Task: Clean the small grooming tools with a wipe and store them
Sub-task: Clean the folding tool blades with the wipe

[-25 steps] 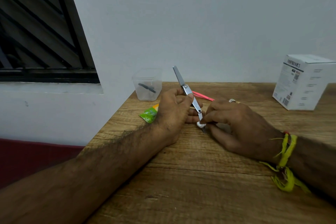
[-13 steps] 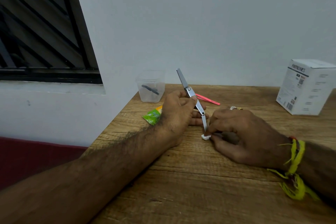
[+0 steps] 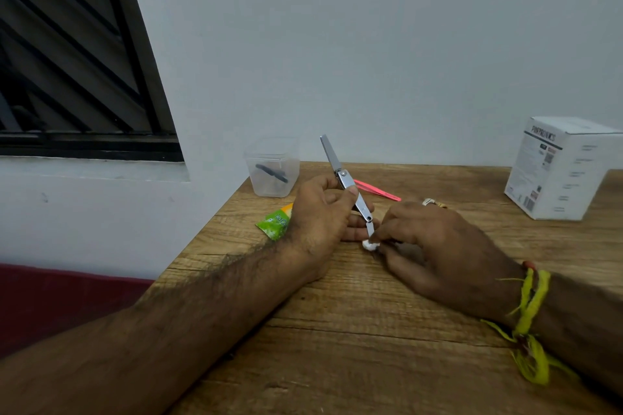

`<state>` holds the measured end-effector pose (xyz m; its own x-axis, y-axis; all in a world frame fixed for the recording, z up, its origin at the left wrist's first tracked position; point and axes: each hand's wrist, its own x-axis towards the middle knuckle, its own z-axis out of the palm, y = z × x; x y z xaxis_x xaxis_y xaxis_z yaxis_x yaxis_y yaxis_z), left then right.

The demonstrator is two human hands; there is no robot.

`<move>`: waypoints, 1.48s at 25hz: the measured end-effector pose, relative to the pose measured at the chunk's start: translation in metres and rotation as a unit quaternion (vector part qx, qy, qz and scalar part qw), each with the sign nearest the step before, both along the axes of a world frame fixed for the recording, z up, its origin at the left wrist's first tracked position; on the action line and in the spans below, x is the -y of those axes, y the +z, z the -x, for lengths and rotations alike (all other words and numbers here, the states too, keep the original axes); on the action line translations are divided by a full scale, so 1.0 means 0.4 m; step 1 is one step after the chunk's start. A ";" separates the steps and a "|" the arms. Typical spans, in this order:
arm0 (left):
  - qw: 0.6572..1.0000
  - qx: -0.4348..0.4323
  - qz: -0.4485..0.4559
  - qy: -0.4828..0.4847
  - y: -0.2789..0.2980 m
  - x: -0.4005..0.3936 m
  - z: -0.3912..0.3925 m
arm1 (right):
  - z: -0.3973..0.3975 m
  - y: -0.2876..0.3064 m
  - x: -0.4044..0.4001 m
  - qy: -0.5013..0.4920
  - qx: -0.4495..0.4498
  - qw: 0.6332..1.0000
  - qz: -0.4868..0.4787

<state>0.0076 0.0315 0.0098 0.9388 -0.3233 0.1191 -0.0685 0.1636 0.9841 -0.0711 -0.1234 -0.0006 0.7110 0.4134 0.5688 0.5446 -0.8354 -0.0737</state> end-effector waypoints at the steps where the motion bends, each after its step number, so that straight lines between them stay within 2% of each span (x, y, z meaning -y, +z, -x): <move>1: 1.000 0.002 -0.003 0.003 0.000 -0.002 -0.003 | -0.001 0.002 -0.003 -0.009 0.003 1.000 -0.004; 14: 1.000 0.005 -0.011 -0.001 -0.005 0.001 0.005 | 0.001 0.000 -0.009 -0.046 -0.014 0.998 -0.031; 20: 1.000 0.000 -0.012 -0.002 -0.009 0.000 0.004 | 0.005 -0.003 -0.007 -0.013 -0.049 0.997 -0.057; 24: 1.000 0.008 -0.008 -0.017 -0.003 -0.001 -0.005 | -0.007 0.003 -0.009 -0.053 -0.019 0.997 -0.049; 31: 1.000 0.012 0.002 -0.025 -0.005 -0.006 0.003 | 0.003 0.001 -0.008 -0.052 -0.002 0.998 -0.047; 33: 1.000 0.016 0.003 -0.021 -0.007 -0.005 -0.002 | 0.005 0.003 -0.006 -0.049 0.012 0.997 -0.066; 37: 0.999 0.021 0.019 -0.025 -0.006 -0.006 -0.002 | 0.006 0.010 0.009 -0.074 0.109 0.979 -0.155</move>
<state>0.0084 0.0337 0.0076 0.9152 -0.3648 0.1714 -0.1006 0.2051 0.9736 -0.0734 -0.1268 0.0032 0.5975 0.0983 0.7958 0.4508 -0.8619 -0.2320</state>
